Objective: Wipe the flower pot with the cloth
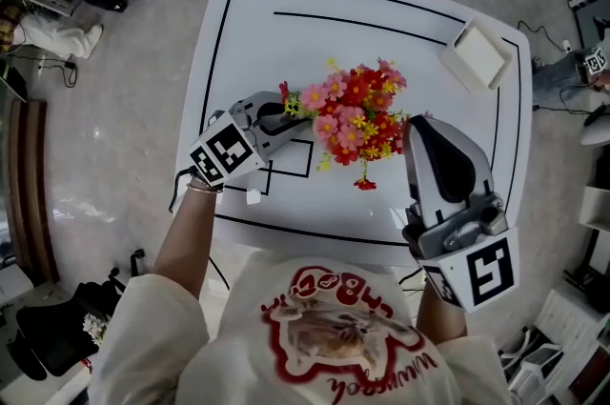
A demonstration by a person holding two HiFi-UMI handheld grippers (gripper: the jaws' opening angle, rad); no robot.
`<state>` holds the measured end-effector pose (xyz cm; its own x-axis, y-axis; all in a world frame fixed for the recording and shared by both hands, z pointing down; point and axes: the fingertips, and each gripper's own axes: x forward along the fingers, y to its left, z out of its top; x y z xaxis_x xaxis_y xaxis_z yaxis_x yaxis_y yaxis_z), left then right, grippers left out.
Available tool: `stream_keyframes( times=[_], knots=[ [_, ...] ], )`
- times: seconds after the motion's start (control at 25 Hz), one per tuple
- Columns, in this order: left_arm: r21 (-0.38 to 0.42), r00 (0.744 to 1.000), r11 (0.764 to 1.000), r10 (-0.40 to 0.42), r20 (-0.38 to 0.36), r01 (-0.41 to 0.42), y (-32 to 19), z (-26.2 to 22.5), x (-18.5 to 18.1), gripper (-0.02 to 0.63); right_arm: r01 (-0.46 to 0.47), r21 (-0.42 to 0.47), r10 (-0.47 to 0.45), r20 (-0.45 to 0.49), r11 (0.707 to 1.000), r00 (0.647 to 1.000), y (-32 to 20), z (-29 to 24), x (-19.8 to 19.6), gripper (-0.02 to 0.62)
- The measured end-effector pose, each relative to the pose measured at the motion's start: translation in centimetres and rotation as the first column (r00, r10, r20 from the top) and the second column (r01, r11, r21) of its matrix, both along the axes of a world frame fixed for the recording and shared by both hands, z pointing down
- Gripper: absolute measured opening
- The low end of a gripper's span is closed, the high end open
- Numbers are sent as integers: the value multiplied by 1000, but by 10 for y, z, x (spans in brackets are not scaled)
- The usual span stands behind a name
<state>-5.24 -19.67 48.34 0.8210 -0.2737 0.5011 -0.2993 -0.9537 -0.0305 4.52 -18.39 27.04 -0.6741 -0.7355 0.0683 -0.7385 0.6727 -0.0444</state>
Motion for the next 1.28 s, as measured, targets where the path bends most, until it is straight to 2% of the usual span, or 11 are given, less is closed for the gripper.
stream_keyframes(
  times=[0.6, 0.96, 1.28],
  knots=[
    [2, 992, 992, -127, -1, 127, 17, -2, 0, 55, 27, 6, -27, 16, 1000, 999, 13, -2, 7, 0],
    [16, 979, 979, -202, 0, 202, 27, -3, 3, 55, 55, -8, -55, 12, 998, 998, 19, 4, 8, 0],
    [24, 959, 959, -283, -12, 283, 33, -6, 5, 55, 68, -17, -68, 13, 998, 998, 25, 8, 14, 0]
  ],
)
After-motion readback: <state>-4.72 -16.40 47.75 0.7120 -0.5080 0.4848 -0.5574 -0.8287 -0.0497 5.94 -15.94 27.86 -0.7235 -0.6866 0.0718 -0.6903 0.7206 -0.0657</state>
